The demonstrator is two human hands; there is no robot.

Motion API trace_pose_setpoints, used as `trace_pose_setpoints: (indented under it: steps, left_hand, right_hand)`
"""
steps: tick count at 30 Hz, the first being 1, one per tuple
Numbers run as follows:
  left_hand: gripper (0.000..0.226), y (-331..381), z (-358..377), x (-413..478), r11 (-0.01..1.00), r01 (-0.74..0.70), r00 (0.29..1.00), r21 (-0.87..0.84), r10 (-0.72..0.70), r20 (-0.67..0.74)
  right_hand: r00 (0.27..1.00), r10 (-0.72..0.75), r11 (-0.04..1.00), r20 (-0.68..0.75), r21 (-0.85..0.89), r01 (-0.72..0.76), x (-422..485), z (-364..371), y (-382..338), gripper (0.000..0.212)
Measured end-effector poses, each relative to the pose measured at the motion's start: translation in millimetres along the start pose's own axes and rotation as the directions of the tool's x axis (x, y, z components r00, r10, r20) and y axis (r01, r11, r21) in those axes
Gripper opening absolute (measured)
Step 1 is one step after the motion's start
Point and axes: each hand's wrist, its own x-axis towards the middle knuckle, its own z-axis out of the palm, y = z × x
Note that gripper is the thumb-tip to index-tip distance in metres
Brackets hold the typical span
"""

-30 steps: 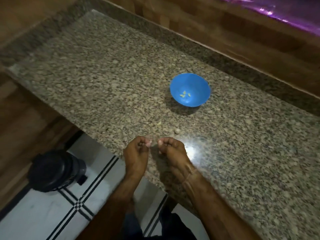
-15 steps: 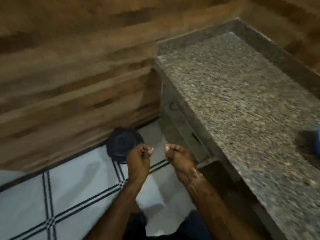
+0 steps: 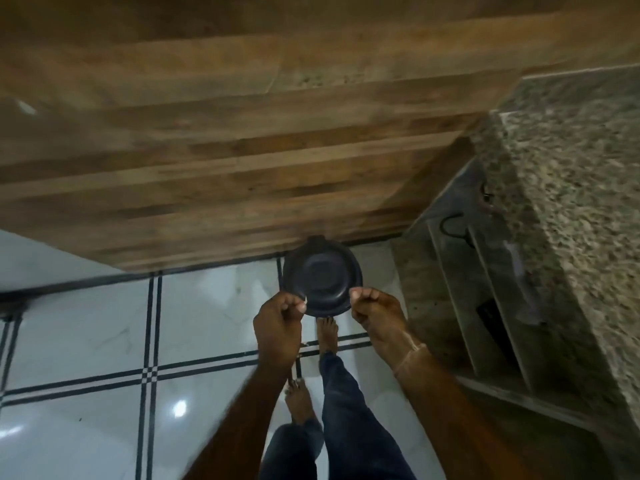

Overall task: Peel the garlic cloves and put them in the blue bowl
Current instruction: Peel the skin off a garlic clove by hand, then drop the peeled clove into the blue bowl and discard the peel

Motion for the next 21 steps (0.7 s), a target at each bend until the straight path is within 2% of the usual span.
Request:
trace_pose_setpoints:
  steps: [3,5,9,13,15,17,19,21]
  left_hand:
    - [0.021,-28.2,24.2,38.7,0.987,0.159,0.986,0.015,-0.16,0.046]
    - [0.022,-57.9,47.1,60.3,0.952,0.307,0.948,-0.002,-0.305,0.085]
    - [0.025,-119.0,105.1,109.2,0.849,0.527,0.844,-0.043,-0.516,0.148]
    - [0.018,-171.5,169.1,169.4,0.708,0.701,0.705,-0.083,-0.67,0.233]
    - [0.017,-195.2,195.8,197.6,0.634,0.77,0.632,-0.071,-0.744,0.217]
    - [0.015,-211.5,215.6,215.9,0.589,0.804,0.593,-0.086,-0.784,0.184]
    - [0.02,-221.4,228.1,228.2,0.538,0.823,0.566,-0.181,-0.803,0.188]
    - [0.015,-229.9,233.8,236.8,0.507,0.821,0.56,-0.261,-0.804,0.198]
  right_hand:
    - [0.993,0.119,0.992,-0.013,-0.044,-0.119,47.8,12.2,11.4,0.007]
    - [0.986,0.167,0.986,-0.012,-0.031,-0.167,85.0,14.2,29.6,0.009]
    - [0.961,0.278,0.958,-0.007,0.07,-0.277,171.0,21.7,82.2,0.021]
    - [0.923,0.381,0.918,-0.049,0.142,-0.371,260.6,29.5,139.2,0.011]
    - [0.906,0.418,0.9,-0.066,0.166,-0.403,300.0,35.6,160.5,0.011]
    - [0.888,0.451,0.873,-0.086,0.248,-0.42,330.4,42.0,176.0,0.011]
    - [0.883,0.463,0.857,-0.076,0.292,-0.425,349.9,47.1,184.8,0.029]
    - [0.883,0.467,0.851,-0.039,0.29,-0.438,359.7,46.8,190.2,0.033]
